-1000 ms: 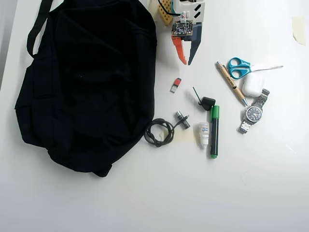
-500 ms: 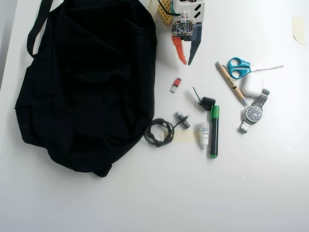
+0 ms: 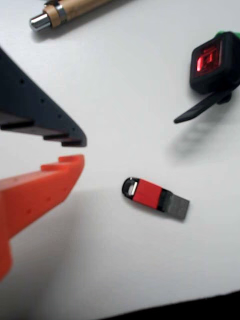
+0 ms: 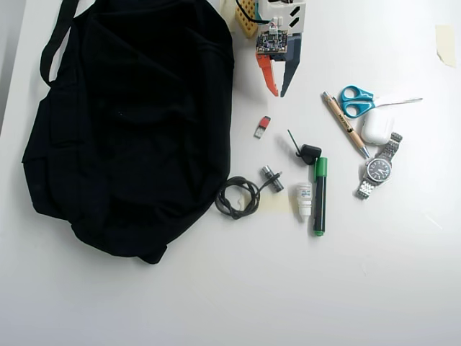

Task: Put the black bike light into the black bag

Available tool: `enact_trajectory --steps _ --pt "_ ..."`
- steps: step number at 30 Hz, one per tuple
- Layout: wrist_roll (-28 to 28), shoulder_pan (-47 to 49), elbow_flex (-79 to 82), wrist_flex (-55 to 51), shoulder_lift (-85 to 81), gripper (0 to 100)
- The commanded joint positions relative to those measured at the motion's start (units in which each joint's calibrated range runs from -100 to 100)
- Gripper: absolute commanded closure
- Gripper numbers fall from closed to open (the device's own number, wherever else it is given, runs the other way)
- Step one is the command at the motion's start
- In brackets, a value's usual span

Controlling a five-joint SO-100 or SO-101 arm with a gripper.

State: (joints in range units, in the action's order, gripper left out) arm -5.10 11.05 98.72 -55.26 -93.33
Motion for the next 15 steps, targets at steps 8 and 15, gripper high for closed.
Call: enact_trajectory --steps 8,15 --pt "0.28 -0.35 0.92 -0.12 -0.37 98" --pt "-0.14 0.02 0.92 1.34 -0.70 98"
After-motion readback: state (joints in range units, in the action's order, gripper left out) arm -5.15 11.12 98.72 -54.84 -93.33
